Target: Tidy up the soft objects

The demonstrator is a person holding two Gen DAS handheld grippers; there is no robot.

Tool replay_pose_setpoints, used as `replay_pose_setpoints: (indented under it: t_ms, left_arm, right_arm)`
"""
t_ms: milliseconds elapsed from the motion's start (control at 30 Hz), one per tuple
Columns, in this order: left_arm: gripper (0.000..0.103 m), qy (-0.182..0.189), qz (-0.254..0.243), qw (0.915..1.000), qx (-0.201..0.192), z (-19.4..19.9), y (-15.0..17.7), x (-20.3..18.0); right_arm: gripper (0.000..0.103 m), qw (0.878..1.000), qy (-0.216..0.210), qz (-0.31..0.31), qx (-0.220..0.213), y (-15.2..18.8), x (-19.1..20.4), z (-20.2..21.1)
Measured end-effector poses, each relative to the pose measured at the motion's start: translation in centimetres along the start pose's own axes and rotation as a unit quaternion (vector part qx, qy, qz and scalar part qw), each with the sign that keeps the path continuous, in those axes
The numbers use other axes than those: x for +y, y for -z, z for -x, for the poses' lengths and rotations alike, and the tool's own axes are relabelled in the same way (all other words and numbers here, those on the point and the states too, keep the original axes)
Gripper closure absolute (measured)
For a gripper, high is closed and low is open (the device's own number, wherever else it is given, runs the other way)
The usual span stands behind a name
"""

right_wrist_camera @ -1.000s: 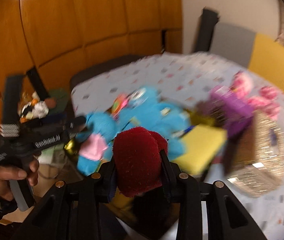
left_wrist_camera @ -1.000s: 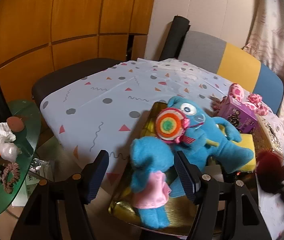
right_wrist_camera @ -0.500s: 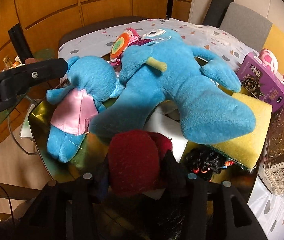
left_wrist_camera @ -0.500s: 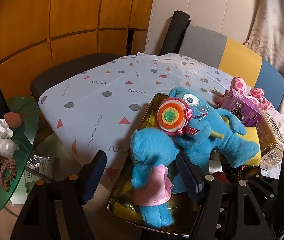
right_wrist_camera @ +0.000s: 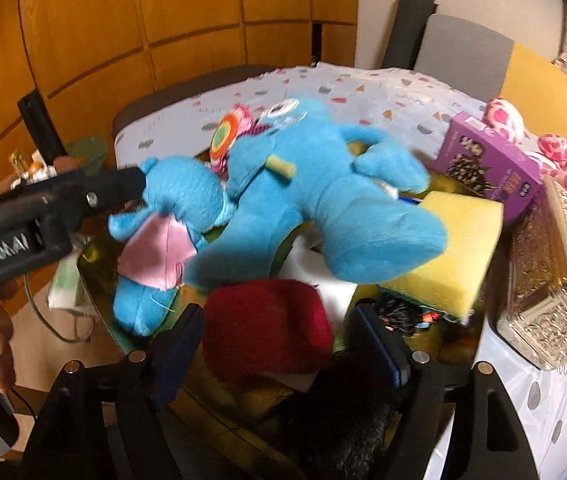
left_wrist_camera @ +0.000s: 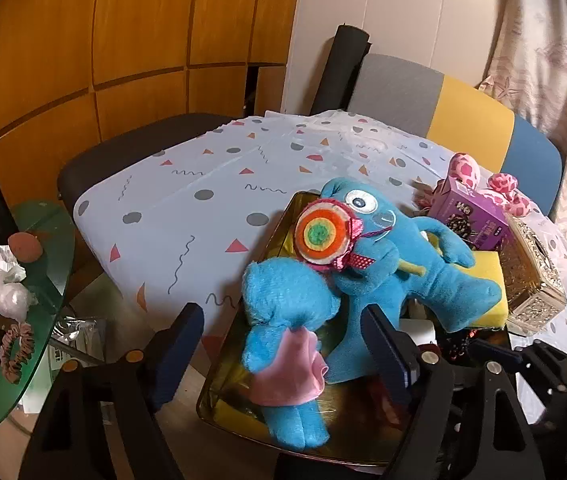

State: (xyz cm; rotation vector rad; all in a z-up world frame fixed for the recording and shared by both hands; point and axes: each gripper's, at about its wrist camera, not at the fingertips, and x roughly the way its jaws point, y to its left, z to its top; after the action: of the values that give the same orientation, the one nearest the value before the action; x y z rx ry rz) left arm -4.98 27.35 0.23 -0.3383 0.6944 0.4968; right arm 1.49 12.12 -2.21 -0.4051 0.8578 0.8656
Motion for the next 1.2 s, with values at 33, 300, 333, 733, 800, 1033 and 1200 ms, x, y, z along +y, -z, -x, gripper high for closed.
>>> replay_pose_setpoints:
  t_ms: [33,300,333,733,800,1033,1200]
  left_arm:
    - [0.019,0.001,-0.001,1.0,-0.002,0.2,0.0,-0.1]
    - [0.009,-0.001,-0.009,0.9997,-0.023,1.5,0.0,-1.1]
    - [0.006,0.0,-0.01,0.9996,-0.026,1.7,0.0,-1.3]
    - [0.0,0.007,-0.044,0.9981,-0.041,3.7,1.3,-5.5]
    - [0.0,0.01,-0.053,0.9978,-0.039,3.8,1.6,-6.2]
    - [0.0,0.01,-0.07,0.9965,-0.045,4.3,2.0,-7.7]
    - [0.0,0.007,-0.07,0.9965,-0.045,4.3,2.2,-7.7]
  right_arm:
    - [0.023,1.0,-0.001,-0.005,-0.006,0.0,-0.2,0.4]
    - [0.019,0.993,0.031,-0.083,-0.075,0.3,-2.2,4.3]
    - [0.019,0.992,0.042,-0.093,-0.081,0.5,-2.4,4.7]
    - [0.019,0.969,0.135,-0.171,-0.118,2.7,-5.5,8.2]
    - [0.019,0.968,0.137,-0.172,-0.12,3.0,-5.6,8.6]
    - [0.019,0.964,0.148,-0.181,-0.124,3.6,-6.0,9.2]
    - [0.019,0.963,0.157,-0.181,-0.122,3.8,-6.1,9.1]
